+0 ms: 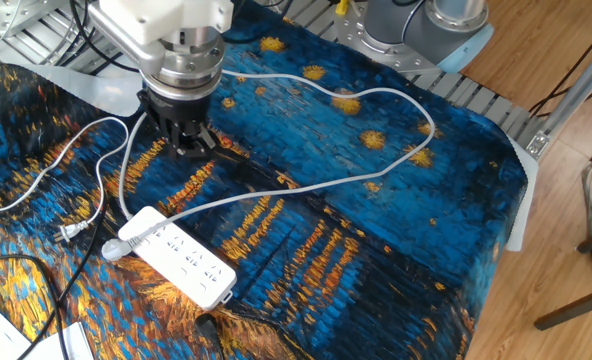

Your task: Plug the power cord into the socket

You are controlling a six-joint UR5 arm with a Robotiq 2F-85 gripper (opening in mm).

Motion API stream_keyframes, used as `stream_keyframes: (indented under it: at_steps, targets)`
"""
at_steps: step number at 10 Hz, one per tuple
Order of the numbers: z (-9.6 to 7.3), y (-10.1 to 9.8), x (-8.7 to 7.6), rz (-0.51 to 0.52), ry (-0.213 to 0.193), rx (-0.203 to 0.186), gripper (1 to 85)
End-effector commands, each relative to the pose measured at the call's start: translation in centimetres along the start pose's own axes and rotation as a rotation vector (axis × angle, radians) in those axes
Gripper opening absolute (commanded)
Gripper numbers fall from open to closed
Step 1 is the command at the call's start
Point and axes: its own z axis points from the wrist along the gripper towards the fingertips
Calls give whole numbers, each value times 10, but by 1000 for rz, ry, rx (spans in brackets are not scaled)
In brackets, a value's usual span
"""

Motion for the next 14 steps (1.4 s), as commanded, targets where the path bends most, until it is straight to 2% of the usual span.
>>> stream_keyframes:
  at_steps: [1,2,3,4,5,6,7,8,10,11,14]
  targets:
    - [-1,0,-4,13,-16,-3,13]
    - [-1,-2,-4,14,-13,5,13]
    - [0,3,-5,10,-12,-18,13]
    - [0,8,-2,2,6,-41,13]
    - [0,10,1,-51,35,-60,13]
    - [-1,7,-2,-53,39,-48,13]
    - [-2,2,-7,-54,43,-17,13]
    - [-2,6,-12,-49,51,-12,13]
    - [3,9,-27,-65,60,-15,27]
    - [9,1,-38,-78,76,15,33]
    - [25,-10,-76,-103,89,51,33]
